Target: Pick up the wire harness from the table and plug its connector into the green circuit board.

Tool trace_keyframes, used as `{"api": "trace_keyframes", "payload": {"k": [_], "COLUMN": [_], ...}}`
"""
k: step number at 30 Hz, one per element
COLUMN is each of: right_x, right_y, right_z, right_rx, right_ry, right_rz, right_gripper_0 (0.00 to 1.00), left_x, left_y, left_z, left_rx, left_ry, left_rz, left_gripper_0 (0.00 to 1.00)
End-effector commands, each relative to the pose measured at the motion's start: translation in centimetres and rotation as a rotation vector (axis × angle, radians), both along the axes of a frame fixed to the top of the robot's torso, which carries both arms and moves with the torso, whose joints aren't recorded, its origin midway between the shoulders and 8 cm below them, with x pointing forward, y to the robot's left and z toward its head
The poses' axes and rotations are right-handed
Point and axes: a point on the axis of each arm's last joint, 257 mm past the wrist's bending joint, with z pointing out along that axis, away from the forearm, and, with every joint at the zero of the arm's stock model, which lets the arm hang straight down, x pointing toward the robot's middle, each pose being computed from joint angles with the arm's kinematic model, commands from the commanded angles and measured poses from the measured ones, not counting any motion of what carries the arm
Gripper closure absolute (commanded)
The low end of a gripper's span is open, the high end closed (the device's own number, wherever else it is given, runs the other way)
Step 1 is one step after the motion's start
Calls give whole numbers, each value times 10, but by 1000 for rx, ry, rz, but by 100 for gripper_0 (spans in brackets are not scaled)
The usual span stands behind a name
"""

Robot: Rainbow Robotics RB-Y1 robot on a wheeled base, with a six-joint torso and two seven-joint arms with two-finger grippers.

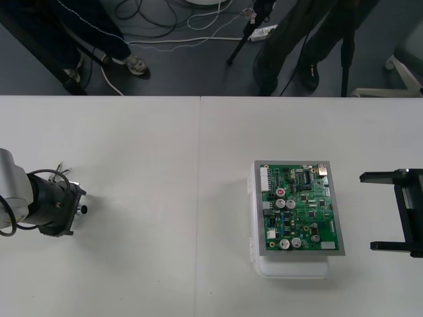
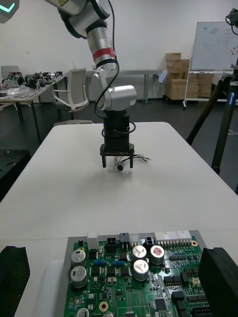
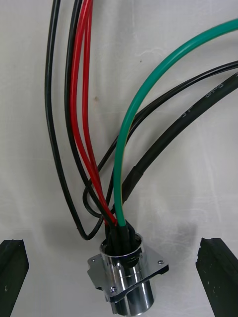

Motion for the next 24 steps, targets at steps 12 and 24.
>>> {"api": "trace_keyframes", "payload": {"k": [12, 24], "right_x": [15, 3], "right_y": [-13, 10], "right_z": [-7, -3], "right_rx": [47, 33], "right_ry": [-3, -29], "right_rz": [-62, 24], "right_gripper_0": [0, 0], "left_x": [17, 21], "left_y": [-15, -16], "left_z": [4, 0], "left_rx": [-1, -3], "left_ry": [-26, -24], "left_rz": [-64, -48], "left_gripper_0": [0, 0]}}
